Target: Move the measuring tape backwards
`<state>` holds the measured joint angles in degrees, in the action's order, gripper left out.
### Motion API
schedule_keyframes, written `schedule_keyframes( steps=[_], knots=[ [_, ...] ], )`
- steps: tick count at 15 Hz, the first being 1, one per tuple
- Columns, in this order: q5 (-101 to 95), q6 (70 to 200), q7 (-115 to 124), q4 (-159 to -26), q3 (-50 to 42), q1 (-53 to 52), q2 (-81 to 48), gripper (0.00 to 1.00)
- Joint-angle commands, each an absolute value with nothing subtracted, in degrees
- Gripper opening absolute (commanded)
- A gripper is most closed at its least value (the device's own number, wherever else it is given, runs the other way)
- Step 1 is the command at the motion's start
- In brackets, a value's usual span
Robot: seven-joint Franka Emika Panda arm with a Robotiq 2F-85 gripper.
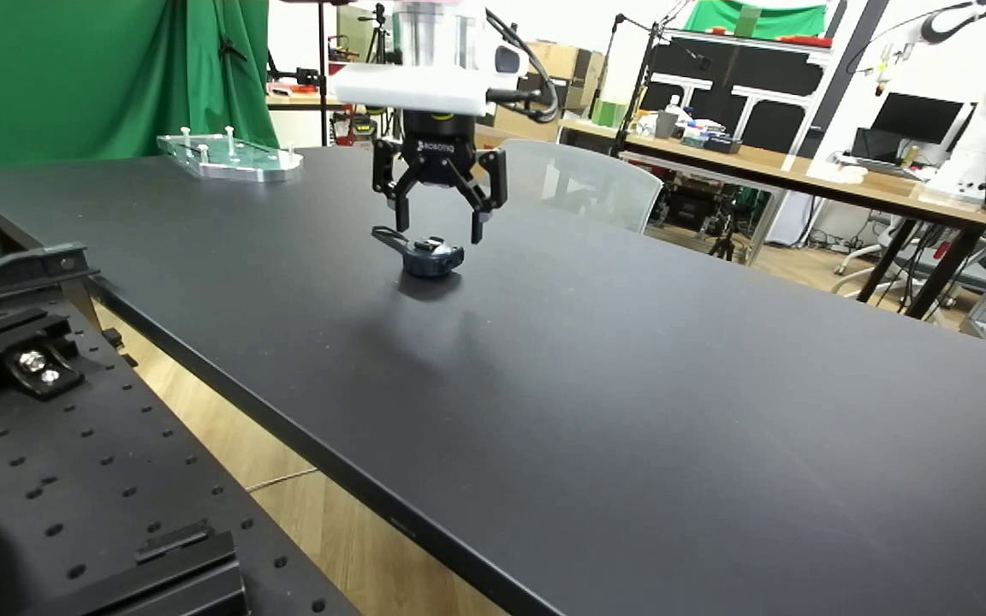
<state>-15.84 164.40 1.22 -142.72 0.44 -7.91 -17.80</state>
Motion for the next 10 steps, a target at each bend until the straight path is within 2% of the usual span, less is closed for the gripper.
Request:
schedule_keyframes(
  steps=[1, 6, 7, 8, 10],
  knots=[
    [-16.0, 165.5, 3.4, -141.0, -1.1, -10.1, -20.2, 1.00],
    [-15.0, 166.0, 3.1, -139.8, -1.7, -10.9, -22.7, 1.00],
    [-14.3, 166.0, 2.7, -139.6, -1.2, -10.6, -23.0, 0.75],
    [-13.6, 166.0, 2.6, -139.4, -0.9, -10.3, -23.3, 0.75],
    [-11.8, 165.8, 2.2, -139.3, -0.2, -9.7, -23.6, 0.60]
  ],
)
